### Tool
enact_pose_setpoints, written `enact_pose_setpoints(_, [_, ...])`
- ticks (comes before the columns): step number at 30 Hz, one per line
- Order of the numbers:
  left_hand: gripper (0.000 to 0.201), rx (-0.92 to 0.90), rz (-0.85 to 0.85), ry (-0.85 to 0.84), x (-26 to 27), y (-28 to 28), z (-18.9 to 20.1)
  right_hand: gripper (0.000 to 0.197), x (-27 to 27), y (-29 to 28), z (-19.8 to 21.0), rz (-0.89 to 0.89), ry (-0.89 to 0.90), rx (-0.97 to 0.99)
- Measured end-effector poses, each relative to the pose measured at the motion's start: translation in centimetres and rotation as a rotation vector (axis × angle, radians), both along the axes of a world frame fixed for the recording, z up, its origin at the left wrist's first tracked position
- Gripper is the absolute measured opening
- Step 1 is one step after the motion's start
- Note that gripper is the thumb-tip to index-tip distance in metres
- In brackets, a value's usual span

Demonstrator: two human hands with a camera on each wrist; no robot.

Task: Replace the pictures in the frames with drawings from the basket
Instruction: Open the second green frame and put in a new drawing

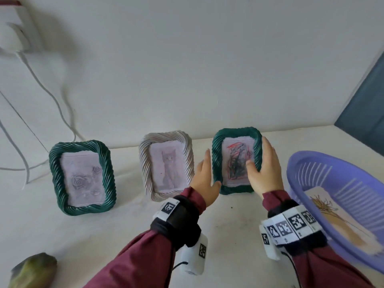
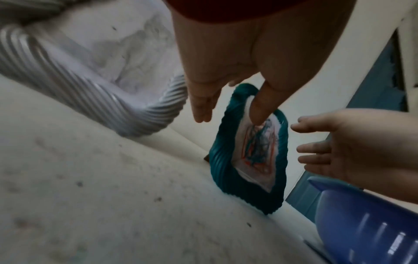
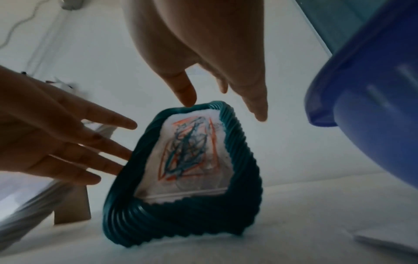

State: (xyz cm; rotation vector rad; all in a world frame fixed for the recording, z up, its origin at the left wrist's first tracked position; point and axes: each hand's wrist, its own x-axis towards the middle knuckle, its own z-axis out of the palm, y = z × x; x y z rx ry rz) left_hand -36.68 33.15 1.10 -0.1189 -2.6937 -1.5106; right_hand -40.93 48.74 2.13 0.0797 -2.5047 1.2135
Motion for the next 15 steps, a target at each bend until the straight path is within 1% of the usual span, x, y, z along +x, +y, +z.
enact_pose_setpoints(2, [0.091,0.038,-0.007,-0.074,-0.7,0.6,-0.1,0.070,-0.3,0.3,0.1,0.042,-0.133,-0.101])
enact_pose_setpoints(4, [0.096,0.153,-0.021,-0.082,-1.1,1.0,-0.1,0.068,-0.2,0.6,0.3,0.093,-0.265,-0.204])
enact_pose_setpoints(5, [0.096,0.212,-0.017,-0.077,-1.1,1.1,-0.1,0.066,-0.2,0.8,0.4,0.110,-0.293,-0.224])
enact_pose_setpoints(7, [0.095,0.258,0.001,-0.064,-0.9,1.2,0.1,0.062,-0.1,1.2,0.3,0.118,-0.302,-0.235])
enact_pose_setpoints(10, [0.091,0.230,0.060,0.006,-0.3,0.9,0.0,0.061,0.4,1.9,0.2,0.141,-0.333,-0.277])
enact_pose_setpoints(15, [0.083,0.385,0.121,0.011,2.2,0.4,-0.1,0.057,3.2,3.3,0.8,0.250,-0.322,-0.403])
